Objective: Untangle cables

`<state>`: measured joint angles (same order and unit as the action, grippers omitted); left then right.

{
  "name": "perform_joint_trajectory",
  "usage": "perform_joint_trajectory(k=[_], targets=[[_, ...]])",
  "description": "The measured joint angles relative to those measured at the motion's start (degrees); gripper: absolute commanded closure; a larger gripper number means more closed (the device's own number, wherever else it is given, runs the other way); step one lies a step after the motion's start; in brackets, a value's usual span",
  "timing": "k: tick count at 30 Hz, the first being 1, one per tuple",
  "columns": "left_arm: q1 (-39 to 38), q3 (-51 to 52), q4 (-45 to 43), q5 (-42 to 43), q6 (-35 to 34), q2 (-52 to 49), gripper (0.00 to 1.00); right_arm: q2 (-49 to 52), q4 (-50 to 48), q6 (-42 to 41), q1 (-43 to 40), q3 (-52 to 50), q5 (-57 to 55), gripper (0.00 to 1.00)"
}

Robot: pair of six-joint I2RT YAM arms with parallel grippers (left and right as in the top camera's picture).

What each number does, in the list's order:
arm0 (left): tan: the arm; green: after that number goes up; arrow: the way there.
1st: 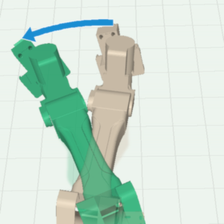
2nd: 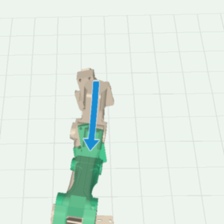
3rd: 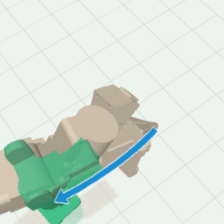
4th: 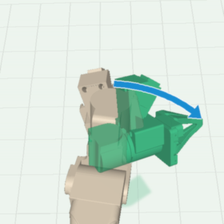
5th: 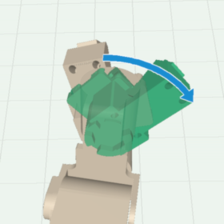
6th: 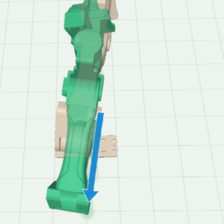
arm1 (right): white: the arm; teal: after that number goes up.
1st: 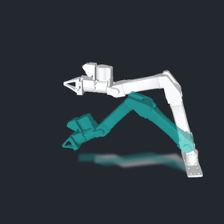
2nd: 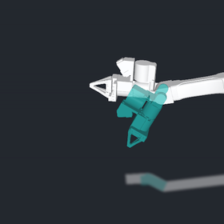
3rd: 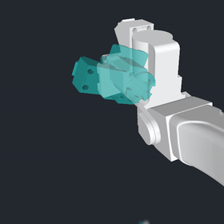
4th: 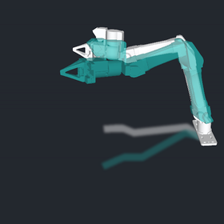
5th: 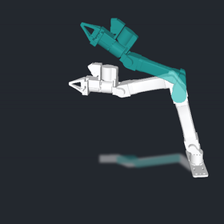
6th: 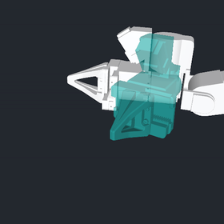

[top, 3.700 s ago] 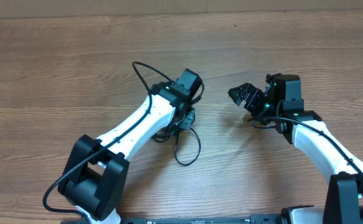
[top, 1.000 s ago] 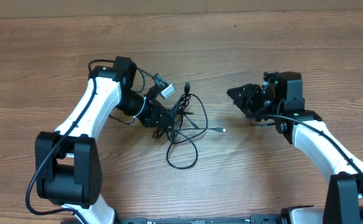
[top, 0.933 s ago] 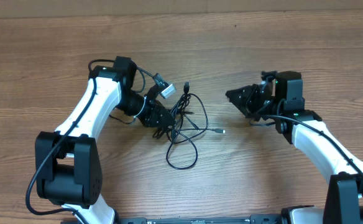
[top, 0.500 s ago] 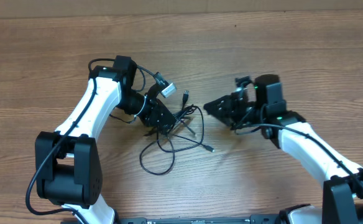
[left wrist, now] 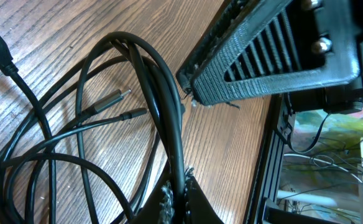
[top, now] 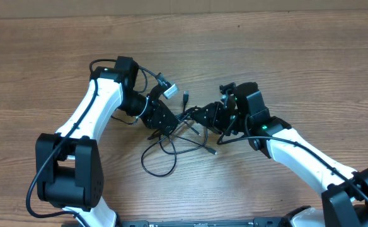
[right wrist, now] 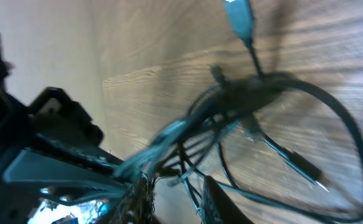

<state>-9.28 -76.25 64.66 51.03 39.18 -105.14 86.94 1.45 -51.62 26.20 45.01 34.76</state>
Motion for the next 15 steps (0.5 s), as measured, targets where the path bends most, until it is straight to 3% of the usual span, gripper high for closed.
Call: perform_joint_trajectory(k=[15], targets=[[0.0,0.0,-3.74,-0.09,-2.03,0.0,0.96,0.0,-2.32,-5.16,2.03,0.0,-8.07,0.72]])
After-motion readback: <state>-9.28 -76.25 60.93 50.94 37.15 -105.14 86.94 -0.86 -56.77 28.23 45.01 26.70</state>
